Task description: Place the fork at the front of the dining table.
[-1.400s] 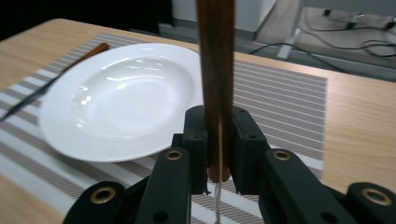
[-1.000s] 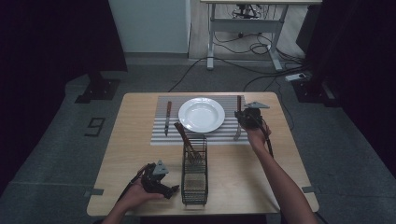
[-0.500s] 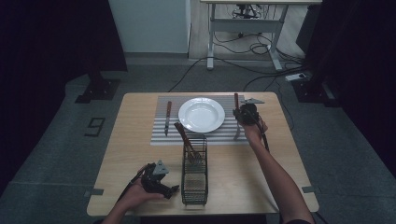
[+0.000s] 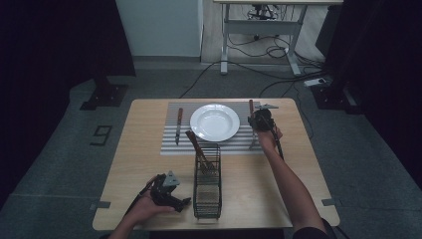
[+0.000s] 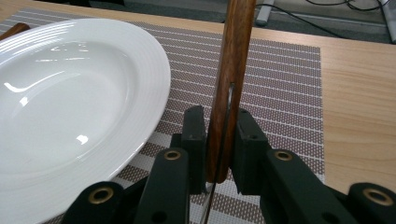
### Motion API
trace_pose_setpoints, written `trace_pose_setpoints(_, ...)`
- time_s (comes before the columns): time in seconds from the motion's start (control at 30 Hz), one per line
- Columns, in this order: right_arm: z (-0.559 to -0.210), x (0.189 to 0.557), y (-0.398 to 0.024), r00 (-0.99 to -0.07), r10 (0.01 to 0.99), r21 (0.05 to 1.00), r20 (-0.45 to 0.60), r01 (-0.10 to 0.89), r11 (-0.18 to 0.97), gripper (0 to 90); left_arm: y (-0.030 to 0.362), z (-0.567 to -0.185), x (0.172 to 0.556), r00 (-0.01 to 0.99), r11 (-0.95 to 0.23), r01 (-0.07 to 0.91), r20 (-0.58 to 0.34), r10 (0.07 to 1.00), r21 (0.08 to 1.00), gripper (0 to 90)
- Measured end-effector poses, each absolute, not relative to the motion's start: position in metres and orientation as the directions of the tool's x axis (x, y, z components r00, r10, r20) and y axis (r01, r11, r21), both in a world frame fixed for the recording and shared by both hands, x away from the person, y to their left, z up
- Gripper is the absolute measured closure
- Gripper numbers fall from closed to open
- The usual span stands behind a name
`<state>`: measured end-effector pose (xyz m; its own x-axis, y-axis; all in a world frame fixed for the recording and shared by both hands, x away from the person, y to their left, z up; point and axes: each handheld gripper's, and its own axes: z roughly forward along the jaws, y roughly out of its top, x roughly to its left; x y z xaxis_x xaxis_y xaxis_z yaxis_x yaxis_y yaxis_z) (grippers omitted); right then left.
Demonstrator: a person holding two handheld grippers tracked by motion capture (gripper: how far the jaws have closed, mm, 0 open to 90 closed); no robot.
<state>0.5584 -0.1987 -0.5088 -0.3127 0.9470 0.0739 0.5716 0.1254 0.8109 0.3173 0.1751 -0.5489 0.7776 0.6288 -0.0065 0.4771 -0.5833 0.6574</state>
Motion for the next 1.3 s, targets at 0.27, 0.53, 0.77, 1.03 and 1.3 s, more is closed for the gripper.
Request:
trace_pose_setpoints(0.27,-0.52,0.572,-0.195,-0.296,0.952,0.787,0.08,0.605,0.122,77.7,0.175,-0.549,0.317,0.778,-0.584,0.476,-0.006,0.628,0.657,0.0)
trace_pose_setpoints(0.53,-0.531,0.58,-0.187,-0.282,0.957,0.784,0.068,0.609,0.123,78.4,0.175,-0.549,0.317,0.778,-0.584,0.476,-0.006,0.628,0.657,0.0)
trace_pose_setpoints(0.77,-0.539,0.587,-0.18,-0.273,0.962,0.761,0.02,0.628,0.163,78.3,0.175,-0.549,0.317,0.778,-0.584,0.477,-0.006,0.629,0.657,0.0)
trace_pose_setpoints(1.03,-0.546,0.588,-0.174,-0.271,0.962,0.744,-0.031,0.637,0.204,79.1,0.175,-0.549,0.317,0.778,-0.584,0.477,-0.006,0.628,0.657,0.0)
trace_pose_setpoints(1.3,-0.546,0.588,-0.176,-0.269,0.963,0.742,-0.022,0.641,0.197,76.7,0.175,-0.549,0.317,0.778,-0.583,0.477,-0.006,0.629,0.658,0.0)
